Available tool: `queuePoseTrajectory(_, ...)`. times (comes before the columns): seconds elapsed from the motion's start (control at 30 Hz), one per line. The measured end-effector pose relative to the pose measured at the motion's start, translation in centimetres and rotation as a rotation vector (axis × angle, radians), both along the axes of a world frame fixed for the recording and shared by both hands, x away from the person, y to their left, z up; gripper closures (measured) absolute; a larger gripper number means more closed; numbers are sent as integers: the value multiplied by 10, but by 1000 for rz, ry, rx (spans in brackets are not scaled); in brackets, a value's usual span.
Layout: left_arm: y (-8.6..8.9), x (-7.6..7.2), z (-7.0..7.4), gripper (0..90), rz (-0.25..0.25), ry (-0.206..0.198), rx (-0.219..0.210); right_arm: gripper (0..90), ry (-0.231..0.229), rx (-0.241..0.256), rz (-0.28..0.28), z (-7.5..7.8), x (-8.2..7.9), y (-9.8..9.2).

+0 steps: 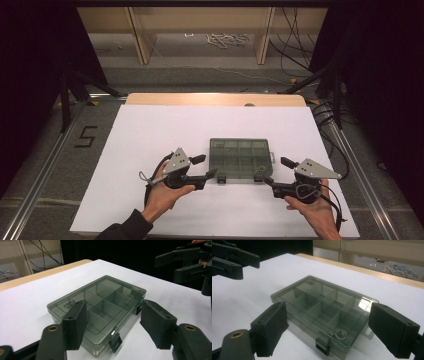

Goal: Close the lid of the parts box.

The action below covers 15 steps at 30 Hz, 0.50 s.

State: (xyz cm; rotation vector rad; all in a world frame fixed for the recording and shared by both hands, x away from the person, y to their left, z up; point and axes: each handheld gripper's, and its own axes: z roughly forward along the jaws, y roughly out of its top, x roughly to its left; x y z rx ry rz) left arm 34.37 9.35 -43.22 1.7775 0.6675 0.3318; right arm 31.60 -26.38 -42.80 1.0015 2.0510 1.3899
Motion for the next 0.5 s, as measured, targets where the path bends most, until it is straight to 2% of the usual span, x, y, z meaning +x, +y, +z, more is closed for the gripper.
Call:
queuePoseTrajectory(0.03,2,0,0,361,-2,-7,-7,161,-11,21,10,-1,0,1)
queuePoseTrajectory(0.1,8,-2,1,352,-3,-19,-12,161,-3,5,5,0,-2,1)
queuePoseTrajectory(0.13,10,-3,1,346,3,-18,-11,161,17,-7,8,2,-4,0)
queuePoseTrajectory(0.2,15,-4,2,334,5,-25,-14,161,-10,17,15,0,-4,3)
queuePoseTrajectory(0.4,29,-10,2,319,19,-29,-26,161,1,6,17,0,-8,4)
queuePoseTrajectory(0.5,36,-14,2,316,14,-42,-8,161,7,-2,13,0,-9,3)
